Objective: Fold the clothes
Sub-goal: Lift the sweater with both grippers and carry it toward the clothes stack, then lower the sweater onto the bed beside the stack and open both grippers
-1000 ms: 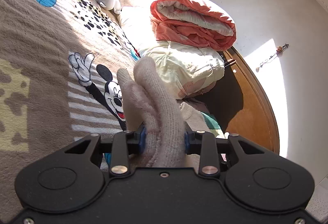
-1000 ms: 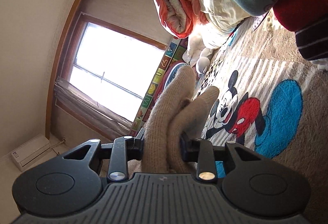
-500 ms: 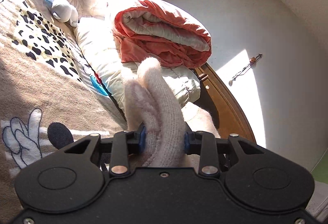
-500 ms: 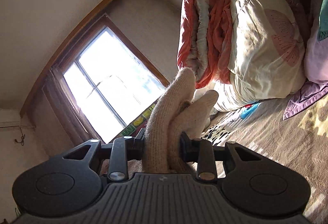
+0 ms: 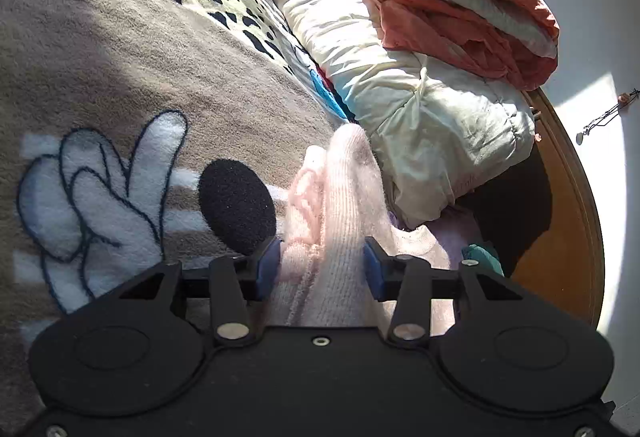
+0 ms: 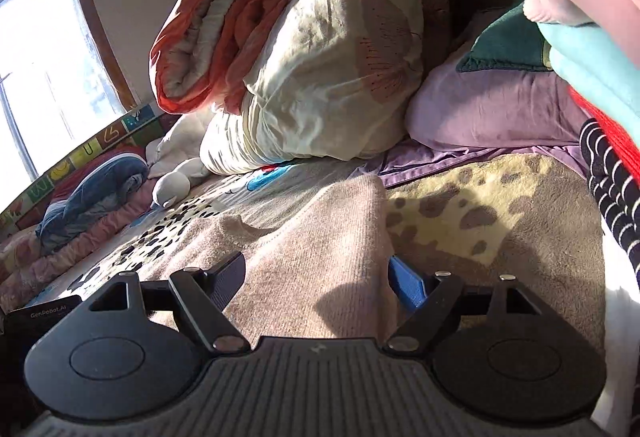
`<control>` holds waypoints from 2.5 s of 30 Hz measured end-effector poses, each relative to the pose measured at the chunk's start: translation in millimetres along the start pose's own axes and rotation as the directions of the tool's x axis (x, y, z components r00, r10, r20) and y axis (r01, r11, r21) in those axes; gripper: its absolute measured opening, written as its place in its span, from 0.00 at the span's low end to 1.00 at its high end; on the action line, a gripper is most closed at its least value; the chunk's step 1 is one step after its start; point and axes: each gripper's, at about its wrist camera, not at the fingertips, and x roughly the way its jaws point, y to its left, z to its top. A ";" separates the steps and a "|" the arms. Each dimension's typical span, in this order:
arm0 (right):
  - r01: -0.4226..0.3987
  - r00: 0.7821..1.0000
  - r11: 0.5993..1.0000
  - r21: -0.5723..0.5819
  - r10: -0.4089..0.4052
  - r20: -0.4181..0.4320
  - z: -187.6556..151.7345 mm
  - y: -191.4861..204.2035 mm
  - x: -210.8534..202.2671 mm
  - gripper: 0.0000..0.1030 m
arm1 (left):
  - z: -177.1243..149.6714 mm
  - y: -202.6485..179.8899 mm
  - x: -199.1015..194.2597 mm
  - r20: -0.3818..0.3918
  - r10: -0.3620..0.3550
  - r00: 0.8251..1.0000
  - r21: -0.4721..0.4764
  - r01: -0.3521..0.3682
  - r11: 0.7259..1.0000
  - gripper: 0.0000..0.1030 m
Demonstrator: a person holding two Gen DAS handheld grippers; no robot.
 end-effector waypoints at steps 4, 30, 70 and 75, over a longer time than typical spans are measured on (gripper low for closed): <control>0.135 0.990 0.988 -0.073 -0.137 -0.027 -12.6 7.5 2.3 0.76 | -5.9 -3.5 -19.5 0.015 0.007 1.000 0.010 -0.007 1.000 0.48; 0.067 0.995 0.815 0.575 -0.015 -0.095 -52.4 -44.5 -3.6 0.47 | -45.3 -6.2 7.6 0.064 0.019 0.998 -0.264 -0.001 0.965 0.32; 0.070 0.986 0.863 0.500 0.015 -0.163 -65.0 -62.7 -154.4 0.64 | -131.8 -93.9 50.5 -0.197 0.095 0.976 -0.256 -0.144 0.956 0.48; 0.056 0.986 0.915 0.400 0.011 -0.165 -49.3 -56.9 -166.1 0.77 | -140.7 -107.1 -8.6 -0.180 0.243 0.953 -0.053 -0.256 0.965 0.53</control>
